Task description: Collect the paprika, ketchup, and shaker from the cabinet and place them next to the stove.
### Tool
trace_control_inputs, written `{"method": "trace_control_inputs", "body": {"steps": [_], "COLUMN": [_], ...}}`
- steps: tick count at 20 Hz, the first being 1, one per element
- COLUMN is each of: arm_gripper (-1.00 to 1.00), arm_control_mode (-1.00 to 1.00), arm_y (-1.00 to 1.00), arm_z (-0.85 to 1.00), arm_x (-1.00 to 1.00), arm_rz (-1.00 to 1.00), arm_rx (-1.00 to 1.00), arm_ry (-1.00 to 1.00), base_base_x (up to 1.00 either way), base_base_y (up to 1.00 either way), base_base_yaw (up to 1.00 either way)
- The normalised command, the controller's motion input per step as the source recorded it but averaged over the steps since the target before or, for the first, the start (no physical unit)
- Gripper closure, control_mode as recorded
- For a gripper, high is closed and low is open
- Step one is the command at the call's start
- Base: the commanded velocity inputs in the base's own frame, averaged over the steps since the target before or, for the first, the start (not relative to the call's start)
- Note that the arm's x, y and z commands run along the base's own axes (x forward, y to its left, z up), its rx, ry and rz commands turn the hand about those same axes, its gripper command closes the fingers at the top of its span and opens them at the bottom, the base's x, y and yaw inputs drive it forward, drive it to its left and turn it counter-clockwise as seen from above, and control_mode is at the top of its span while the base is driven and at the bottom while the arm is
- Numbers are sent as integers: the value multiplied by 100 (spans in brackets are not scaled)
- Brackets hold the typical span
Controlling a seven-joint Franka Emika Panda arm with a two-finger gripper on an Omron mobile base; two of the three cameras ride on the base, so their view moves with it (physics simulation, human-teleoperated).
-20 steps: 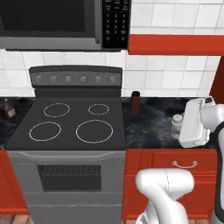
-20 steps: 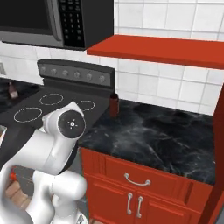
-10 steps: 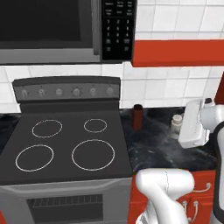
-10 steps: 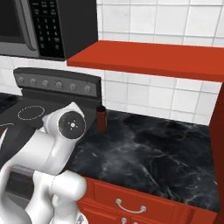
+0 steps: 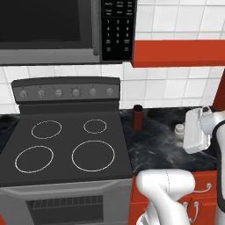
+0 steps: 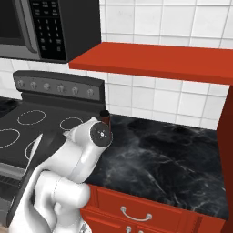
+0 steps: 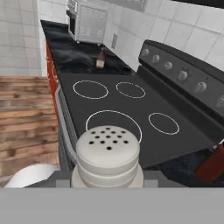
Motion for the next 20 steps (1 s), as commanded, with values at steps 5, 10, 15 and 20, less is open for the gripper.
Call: {"method": "trace_control_inputs", "body": {"steps": [5,10,15,20], "arm_gripper": [100,100,100,100], "arm_control_mode": [-100,-100,-100,-100], "arm_y": [-21,1,10,11], "arm_z": [-79,-60,-41,-37], "arm_x": [52,70,84,86], "arm_rz": [12,11,11,15], "arm_rx": [5,3,5,5], "arm_ry": [-2,0,1,5], "base_base_x": [0,0,0,0], "base_base_y": [0,0,0,0], "base_base_yaw": [0,0,0,0]}}
